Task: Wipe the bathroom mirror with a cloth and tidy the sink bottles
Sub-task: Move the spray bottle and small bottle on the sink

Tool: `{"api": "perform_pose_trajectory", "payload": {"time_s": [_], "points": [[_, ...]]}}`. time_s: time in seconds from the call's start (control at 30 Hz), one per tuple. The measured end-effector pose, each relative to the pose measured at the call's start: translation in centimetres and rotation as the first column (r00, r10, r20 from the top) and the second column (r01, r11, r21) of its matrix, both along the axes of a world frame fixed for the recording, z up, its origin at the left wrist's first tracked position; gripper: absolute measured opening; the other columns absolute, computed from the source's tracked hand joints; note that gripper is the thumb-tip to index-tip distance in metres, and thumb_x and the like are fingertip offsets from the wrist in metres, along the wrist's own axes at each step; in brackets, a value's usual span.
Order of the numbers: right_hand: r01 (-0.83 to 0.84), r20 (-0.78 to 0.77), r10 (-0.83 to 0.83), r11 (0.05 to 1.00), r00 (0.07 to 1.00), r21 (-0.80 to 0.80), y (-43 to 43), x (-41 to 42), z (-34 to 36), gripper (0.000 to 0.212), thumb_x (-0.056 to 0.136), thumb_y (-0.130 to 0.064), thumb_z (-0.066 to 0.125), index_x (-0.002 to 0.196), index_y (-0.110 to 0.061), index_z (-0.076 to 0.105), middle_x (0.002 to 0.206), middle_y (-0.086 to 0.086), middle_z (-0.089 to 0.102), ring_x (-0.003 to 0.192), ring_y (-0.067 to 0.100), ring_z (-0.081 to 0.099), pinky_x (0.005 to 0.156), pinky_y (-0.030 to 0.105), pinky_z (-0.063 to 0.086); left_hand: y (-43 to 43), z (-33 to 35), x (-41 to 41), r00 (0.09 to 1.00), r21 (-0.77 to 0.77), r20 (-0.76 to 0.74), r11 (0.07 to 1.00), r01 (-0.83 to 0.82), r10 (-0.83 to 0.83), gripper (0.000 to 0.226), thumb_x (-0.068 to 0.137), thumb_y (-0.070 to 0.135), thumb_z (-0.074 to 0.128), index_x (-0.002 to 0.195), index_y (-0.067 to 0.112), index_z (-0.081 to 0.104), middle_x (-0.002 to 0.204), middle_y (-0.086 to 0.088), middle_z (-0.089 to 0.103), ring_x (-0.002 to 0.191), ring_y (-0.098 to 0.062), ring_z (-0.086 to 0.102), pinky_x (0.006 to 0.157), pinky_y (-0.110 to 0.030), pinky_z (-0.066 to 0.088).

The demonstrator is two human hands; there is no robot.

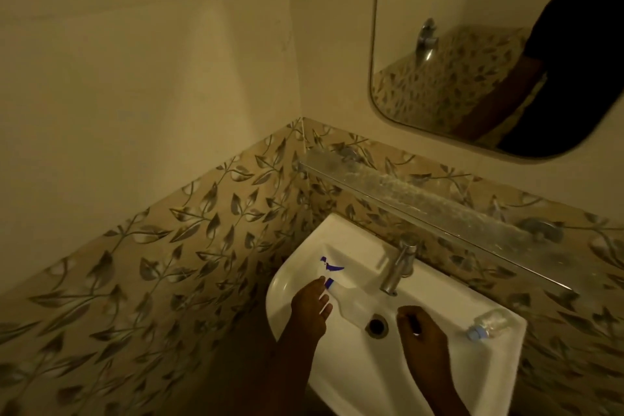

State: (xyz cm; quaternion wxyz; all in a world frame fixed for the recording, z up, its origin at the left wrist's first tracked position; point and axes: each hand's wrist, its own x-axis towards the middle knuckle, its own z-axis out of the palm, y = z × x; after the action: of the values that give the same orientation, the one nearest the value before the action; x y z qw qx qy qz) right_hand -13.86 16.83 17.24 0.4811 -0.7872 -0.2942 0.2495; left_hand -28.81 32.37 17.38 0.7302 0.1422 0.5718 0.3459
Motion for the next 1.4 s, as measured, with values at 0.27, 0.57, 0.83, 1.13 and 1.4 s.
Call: {"api": "perform_pose_trajectory", "payload": {"time_s": [0.27, 0.57, 0.83, 1.13, 1.4], "points": [[-0.342, 0.249, 0.512, 0.793, 0.822, -0.504, 9.4, -0.3, -9.7, 0.082, 0.101, -0.053, 0.061, 0.166, -0.022, 0.023, 0.169, 0.005, 0.029, 0.148, 0.027, 0.04, 0.119, 0.038, 0.043, 2.8, -7.7, 3.8, 0.988, -0.118, -0.137, 0.992, 0.054, -0.07, 0.063, 0.094, 0.013, 0.079, 0.149, 0.001, 0.051, 0.15, -0.024, 0.054, 0.144, -0.044, 0.048, 0.123, -0.054, 0.041], [-0.275, 0.334, 0.537, 0.762, 0.775, -0.587, 12.2, -0.1, -15.9, 0.108, 0.094, -0.06, 0.068, 0.168, -0.021, -0.001, 0.168, 0.012, 0.02, 0.144, 0.03, 0.044, 0.115, 0.036, 0.048, 5.6, -12.4, 6.1, 0.945, -0.012, -0.281, 0.985, 0.17, -0.167, 0.037, 0.097, 0.02, 0.077, 0.125, -0.003, 0.068, 0.123, -0.023, 0.071, 0.114, -0.04, 0.067, 0.105, -0.05, 0.054], [-0.24, 0.06, 0.28, 0.901, 0.958, -0.362, 11.3, -2.4, -14.0, 0.119, 0.079, -0.05, 0.089, 0.164, -0.021, 0.012, 0.159, 0.005, 0.03, 0.145, 0.026, 0.042, 0.119, 0.041, 0.041, 5.0, -8.9, 5.3, 0.911, 0.227, -0.369, 0.932, 0.281, -0.185, 0.023, 0.094, 0.012, 0.08, 0.116, 0.017, 0.075, 0.118, -0.002, 0.075, 0.116, -0.025, 0.066, 0.11, -0.047, 0.051], [-0.242, 0.043, 0.25, 0.961, 0.967, -0.132, 13.2, -5.5, -8.6, 0.091, 0.1, -0.039, 0.07, 0.167, -0.016, 0.013, 0.165, 0.008, 0.03, 0.151, 0.022, 0.036, 0.125, 0.034, 0.033, 9.1, -0.9, 1.4, 0.862, 0.434, -0.376, 0.758, 0.488, -0.34, 0.041, 0.091, 0.001, 0.079, 0.128, 0.017, 0.072, 0.119, -0.003, 0.08, 0.114, -0.023, 0.073, 0.087, -0.033, 0.062], [-0.019, 0.276, 0.046, 0.995, 0.96, -0.098, 20.4, -3.6, -4.2, 0.097, 0.102, -0.047, 0.06, 0.168, -0.027, -0.008, 0.164, 0.007, 0.026, 0.125, 0.021, 0.061, 0.094, 0.031, 0.059, 14.2, 3.6, 5.5, 0.821, 0.622, -0.402, 0.537, 0.57, -0.405, 0.039, 0.092, -0.008, 0.074, 0.125, 0.012, 0.072, 0.122, -0.015, 0.079, 0.118, -0.034, 0.074, 0.102, -0.048, 0.06]]}}
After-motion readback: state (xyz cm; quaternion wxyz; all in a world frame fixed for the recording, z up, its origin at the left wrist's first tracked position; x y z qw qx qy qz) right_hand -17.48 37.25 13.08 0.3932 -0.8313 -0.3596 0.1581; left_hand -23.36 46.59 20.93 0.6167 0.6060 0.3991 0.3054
